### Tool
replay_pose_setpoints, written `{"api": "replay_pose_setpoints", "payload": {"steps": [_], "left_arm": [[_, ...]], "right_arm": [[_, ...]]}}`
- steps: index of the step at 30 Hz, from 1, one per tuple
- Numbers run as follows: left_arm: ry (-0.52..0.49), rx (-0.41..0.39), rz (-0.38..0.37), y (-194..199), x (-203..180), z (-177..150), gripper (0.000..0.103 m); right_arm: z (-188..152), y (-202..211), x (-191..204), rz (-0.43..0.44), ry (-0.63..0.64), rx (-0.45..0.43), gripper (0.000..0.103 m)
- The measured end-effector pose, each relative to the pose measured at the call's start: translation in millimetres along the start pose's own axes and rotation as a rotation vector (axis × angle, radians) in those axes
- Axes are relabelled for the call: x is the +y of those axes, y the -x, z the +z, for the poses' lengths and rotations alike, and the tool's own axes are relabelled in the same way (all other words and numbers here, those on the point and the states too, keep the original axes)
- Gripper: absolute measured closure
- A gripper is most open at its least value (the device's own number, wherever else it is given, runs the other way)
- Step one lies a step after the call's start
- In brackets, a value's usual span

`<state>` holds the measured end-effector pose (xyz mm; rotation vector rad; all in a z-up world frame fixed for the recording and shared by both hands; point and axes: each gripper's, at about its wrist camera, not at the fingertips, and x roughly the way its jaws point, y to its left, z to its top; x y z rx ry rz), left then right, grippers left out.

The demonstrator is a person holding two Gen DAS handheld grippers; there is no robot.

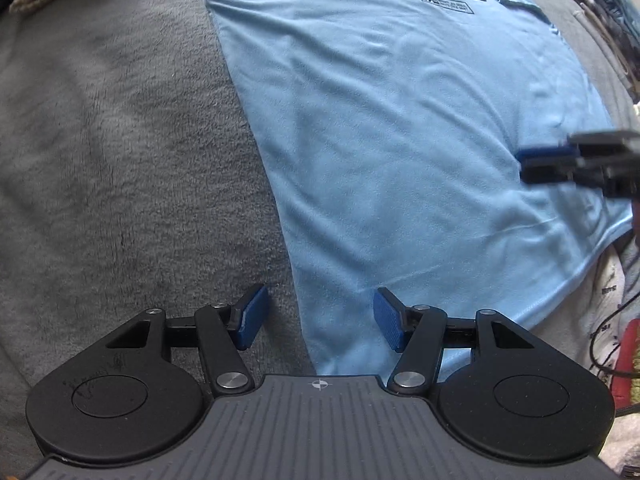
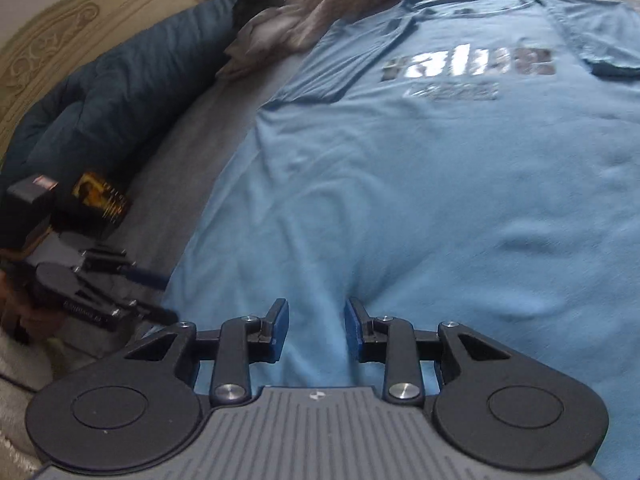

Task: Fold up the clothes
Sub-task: 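Position both open grippers at the T-shirt hem corners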

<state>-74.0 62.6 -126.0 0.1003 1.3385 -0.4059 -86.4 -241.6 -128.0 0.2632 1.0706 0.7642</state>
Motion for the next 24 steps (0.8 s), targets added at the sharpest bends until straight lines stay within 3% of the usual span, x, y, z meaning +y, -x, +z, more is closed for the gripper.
{"api": "replay_pose_setpoints", "payload": {"steps": [4,24], "left_arm": [[0.030,-0.002,-0.026,2.2,5.4,-3.8,0.045],[0.044,-0.021,-0.065,13.3,10.4,-15.4,0.045]], "right_arm": [[-7.6,-2.9,19.0,0.104,0.001,0.039,0.070],[6.2,3.9,0.8,0.072,-0.204,-0.077,0.069]]}}
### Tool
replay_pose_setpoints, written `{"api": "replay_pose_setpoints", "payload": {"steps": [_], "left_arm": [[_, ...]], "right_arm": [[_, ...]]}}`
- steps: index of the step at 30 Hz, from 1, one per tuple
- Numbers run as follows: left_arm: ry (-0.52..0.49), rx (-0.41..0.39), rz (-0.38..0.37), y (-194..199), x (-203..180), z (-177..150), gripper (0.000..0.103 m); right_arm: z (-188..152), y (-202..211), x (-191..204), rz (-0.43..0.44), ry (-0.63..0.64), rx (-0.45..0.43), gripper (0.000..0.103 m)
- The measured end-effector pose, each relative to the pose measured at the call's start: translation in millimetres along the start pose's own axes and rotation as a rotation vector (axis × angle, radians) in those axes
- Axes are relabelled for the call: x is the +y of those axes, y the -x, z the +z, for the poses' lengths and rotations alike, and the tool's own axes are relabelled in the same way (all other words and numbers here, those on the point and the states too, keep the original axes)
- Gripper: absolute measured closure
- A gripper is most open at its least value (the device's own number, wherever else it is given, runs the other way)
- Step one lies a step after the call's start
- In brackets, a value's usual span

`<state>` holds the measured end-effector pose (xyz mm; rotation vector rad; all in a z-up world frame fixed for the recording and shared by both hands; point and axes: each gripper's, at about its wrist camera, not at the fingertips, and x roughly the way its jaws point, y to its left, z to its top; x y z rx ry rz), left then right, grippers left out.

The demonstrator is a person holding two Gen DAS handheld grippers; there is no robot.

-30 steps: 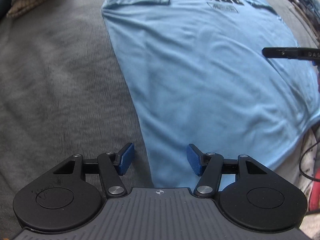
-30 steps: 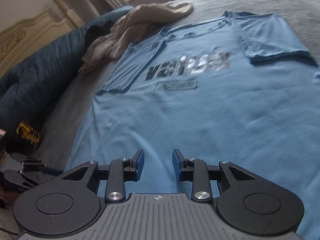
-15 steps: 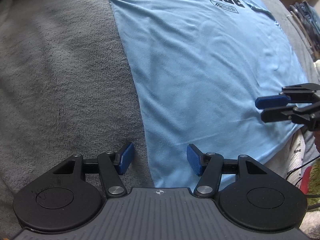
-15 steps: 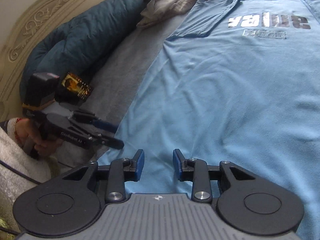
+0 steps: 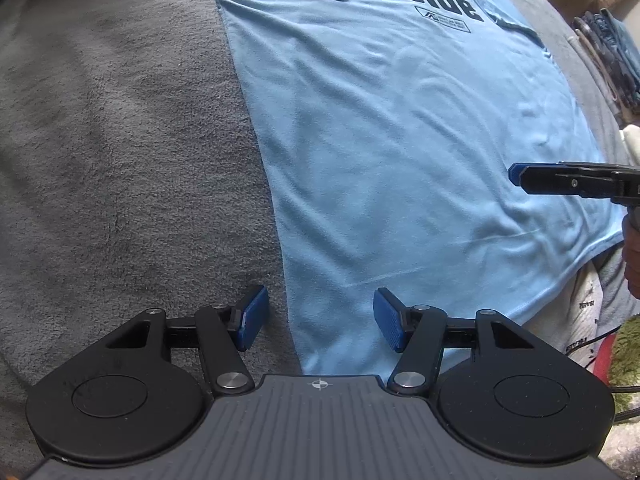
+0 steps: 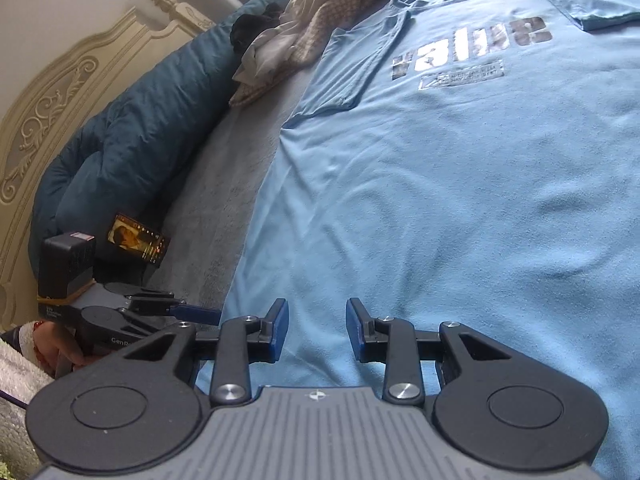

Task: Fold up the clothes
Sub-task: 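Position both open grippers at the T-shirt hem corners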

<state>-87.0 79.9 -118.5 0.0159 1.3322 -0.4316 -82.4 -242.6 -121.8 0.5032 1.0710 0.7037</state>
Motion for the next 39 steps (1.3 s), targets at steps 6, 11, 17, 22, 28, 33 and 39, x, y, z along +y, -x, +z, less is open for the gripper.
{"api": "replay_pose_setpoints", "payload": {"steps": [6,11,17,22,28,33,39], "left_arm": [[0.004,0.004,-0.003,-5.3,-4.0,4.5,0.045],[0.006,0.007,-0.007,-4.6,-3.8,3.4,0.045],[0.011,0.009,-0.010,-5.6,-5.4,2.2,0.045],[0.015,0.010,-0.016,-5.4,-4.2,0.8,0.045],[0.015,0.011,-0.018,-5.0,-3.9,0.1,0.045],[0.014,0.011,-0.019,-4.8,-4.1,-0.1,0.045],[0.014,0.010,-0.020,-4.6,-4.4,-0.2,0.045]], "right_arm": [[0.3,0.7,-1.1,0.000,-0.008,-0.003,0.068],[0.2,0.7,-2.2,0.000,-0.017,-0.005,0.068],[-0.1,0.8,-2.3,0.002,-0.022,-0.005,0.068],[-0.1,0.0,-2.1,0.002,-0.023,-0.004,0.068],[0.1,0.4,-2.1,0.002,-0.022,-0.002,0.068],[0.1,0.6,-1.2,0.003,-0.020,-0.003,0.068],[-0.3,0.3,-0.2,0.004,-0.019,-0.001,0.068]]}}
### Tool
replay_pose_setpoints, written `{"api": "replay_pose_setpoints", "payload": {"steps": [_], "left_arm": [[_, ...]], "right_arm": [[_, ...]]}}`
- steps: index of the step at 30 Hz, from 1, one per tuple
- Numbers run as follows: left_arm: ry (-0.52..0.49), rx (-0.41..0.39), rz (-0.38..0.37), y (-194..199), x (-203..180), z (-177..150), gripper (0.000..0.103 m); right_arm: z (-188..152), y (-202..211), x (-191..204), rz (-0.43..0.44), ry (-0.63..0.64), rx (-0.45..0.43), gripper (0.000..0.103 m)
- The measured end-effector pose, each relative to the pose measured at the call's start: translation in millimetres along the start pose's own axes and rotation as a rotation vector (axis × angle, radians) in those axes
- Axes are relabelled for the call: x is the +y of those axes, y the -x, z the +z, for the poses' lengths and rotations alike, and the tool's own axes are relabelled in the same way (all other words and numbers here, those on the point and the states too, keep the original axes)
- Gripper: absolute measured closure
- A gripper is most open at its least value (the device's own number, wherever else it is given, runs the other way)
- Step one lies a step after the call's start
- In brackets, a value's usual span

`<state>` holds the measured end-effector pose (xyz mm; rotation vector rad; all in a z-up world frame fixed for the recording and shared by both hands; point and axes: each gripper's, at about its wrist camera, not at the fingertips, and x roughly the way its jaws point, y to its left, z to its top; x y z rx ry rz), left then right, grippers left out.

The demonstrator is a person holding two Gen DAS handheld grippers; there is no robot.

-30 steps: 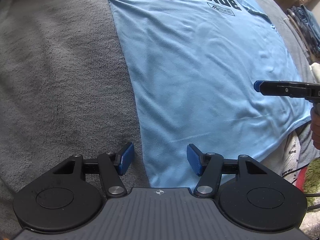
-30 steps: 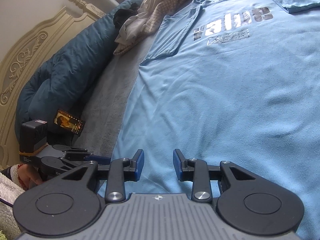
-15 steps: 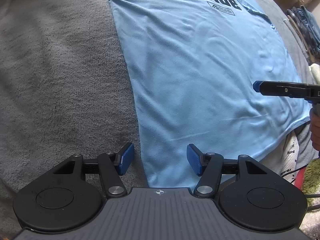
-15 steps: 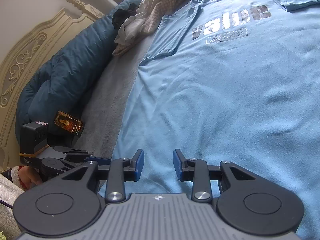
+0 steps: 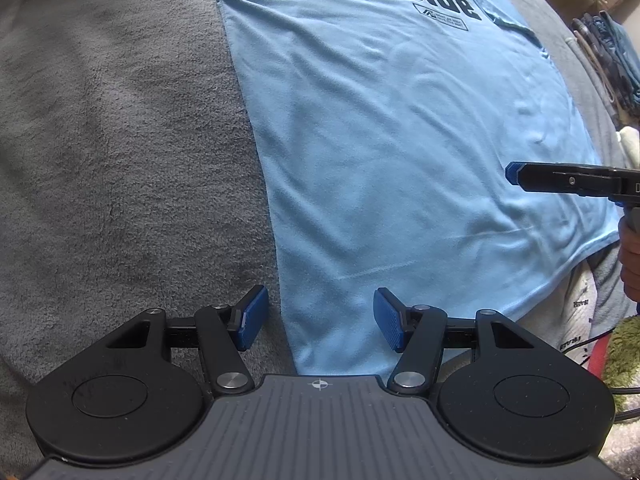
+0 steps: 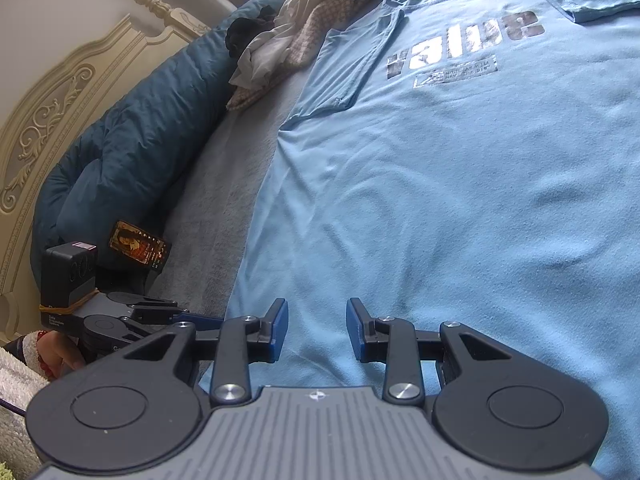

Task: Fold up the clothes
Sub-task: 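Position both open grippers at the T-shirt hem corners, then close the left gripper on one hem corner while the right gripper grasps the other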

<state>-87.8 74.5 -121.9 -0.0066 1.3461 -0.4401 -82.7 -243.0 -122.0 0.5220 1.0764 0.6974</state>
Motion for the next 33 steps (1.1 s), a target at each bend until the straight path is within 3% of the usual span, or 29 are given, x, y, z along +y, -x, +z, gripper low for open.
{"api": "replay_pose_setpoints", "payload": {"steps": [9,16,21,29,33], "left_arm": [[0.010,-0.014,-0.013,1.5,1.1,1.9,0.045],[0.164,-0.162,-0.163,6.3,37.3,15.7,0.045],[0.300,-0.207,-0.264,-10.5,56.7,27.2,0.047],[0.424,-0.122,-0.456,-25.9,74.3,7.7,0.047],[0.431,-0.062,-0.500,-28.8,73.7,-8.2,0.047]], "right_arm": [[0.0,2.2,-0.4,0.001,0.002,-0.003,0.068],[-1.3,5.2,-0.2,-0.001,-0.001,-0.008,0.068],[-1.3,6.5,0.8,-0.004,-0.003,-0.012,0.068],[-0.4,13.2,-6.0,-0.011,-0.040,-0.040,0.068],[1.4,12.4,-9.6,-0.003,-0.061,-0.046,0.068]]}}
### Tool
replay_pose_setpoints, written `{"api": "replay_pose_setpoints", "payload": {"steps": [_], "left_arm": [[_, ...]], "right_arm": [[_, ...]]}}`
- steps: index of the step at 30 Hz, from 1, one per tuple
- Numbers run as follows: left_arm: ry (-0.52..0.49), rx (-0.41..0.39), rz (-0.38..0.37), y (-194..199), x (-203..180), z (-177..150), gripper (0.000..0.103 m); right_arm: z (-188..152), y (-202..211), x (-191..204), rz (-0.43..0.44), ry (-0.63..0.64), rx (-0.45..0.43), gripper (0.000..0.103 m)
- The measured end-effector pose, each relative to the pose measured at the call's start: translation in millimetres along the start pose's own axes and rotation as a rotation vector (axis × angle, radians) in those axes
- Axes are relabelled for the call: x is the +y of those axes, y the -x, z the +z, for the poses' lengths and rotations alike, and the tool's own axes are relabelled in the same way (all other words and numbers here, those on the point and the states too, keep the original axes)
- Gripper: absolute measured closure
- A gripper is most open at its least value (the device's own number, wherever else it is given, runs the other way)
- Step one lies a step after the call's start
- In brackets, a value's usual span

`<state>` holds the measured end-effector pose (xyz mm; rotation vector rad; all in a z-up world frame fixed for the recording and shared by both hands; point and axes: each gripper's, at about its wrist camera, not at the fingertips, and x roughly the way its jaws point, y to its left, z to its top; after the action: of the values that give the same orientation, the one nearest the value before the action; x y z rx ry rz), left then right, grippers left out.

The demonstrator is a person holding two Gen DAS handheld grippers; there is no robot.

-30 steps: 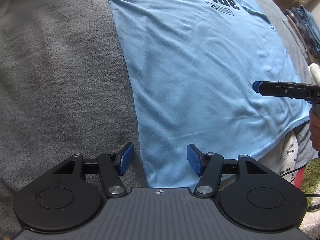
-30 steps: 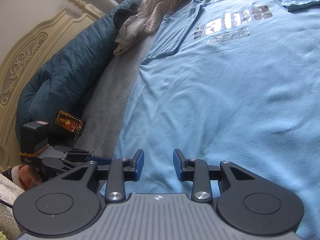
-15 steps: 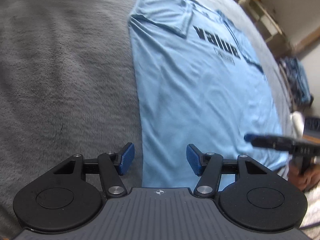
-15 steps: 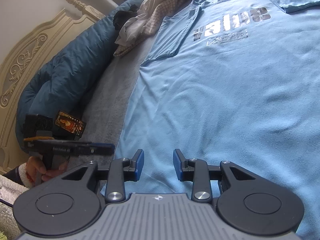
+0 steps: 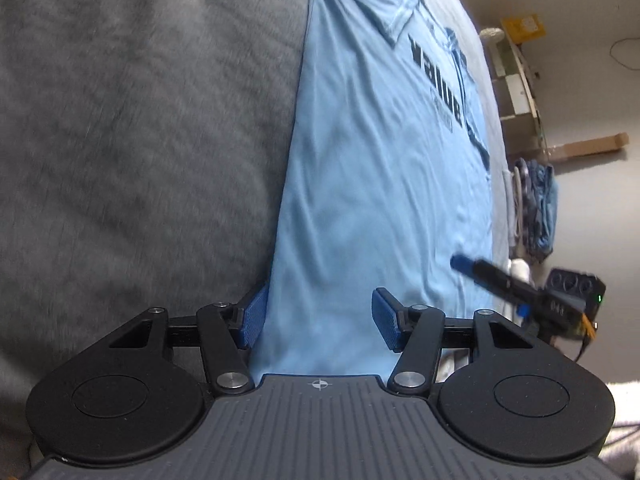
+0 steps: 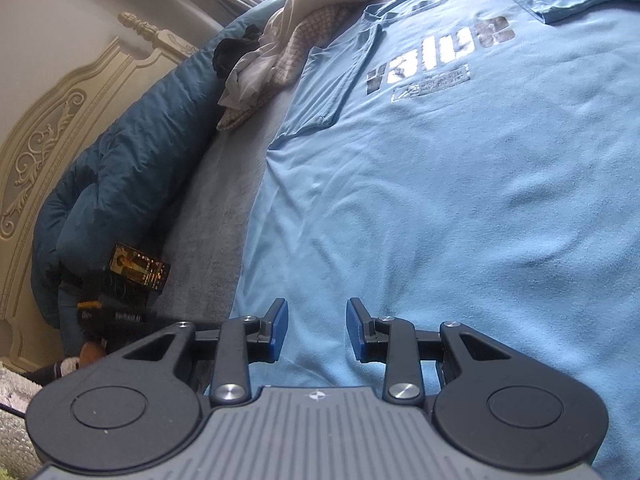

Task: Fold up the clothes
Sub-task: 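Close the left gripper on one hem corner while the right gripper grasps the other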

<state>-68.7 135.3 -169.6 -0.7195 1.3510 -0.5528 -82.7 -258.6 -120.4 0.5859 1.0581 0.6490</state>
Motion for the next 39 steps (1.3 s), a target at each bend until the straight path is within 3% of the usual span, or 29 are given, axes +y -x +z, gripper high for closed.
{"api": "replay_pose_setpoints", "payload": {"steps": [7,16,22,26,30,32,35,39], "left_arm": [[0.033,0.097,-0.040,1.8,10.4,-15.5,0.047],[-0.051,0.160,-0.042,-4.2,4.5,-22.0,0.047],[-0.063,0.191,-0.055,-10.1,0.9,-25.3,0.048],[-0.036,0.185,-0.042,-10.0,4.1,-25.5,0.051],[-0.011,0.181,-0.031,-11.0,6.0,-25.0,0.053],[-0.002,0.181,-0.023,-12.0,6.0,-24.1,0.053],[0.002,0.180,-0.015,-12.7,5.3,-23.7,0.053],[-0.002,0.185,-0.008,-13.6,2.6,-24.5,0.055]], "right_arm": [[2.8,7.5,-1.5,-0.006,-0.003,-0.025,0.068],[12.3,50.1,-22.2,-0.080,-0.047,-0.128,0.068],[27.8,135.0,-72.0,-0.224,-0.145,-0.272,0.068],[16.7,180.2,-119.7,-0.302,-0.274,-0.264,0.067],[-9.7,198.6,-159.1,-0.347,-0.395,-0.233,0.066],[-24.5,200.9,-177.1,-0.350,-0.448,-0.217,0.066],[-42.7,201.6,-194.2,-0.257,-0.527,-0.211,0.066],[-53.3,205.7,-201.1,-0.200,-0.558,-0.178,0.068]]}}
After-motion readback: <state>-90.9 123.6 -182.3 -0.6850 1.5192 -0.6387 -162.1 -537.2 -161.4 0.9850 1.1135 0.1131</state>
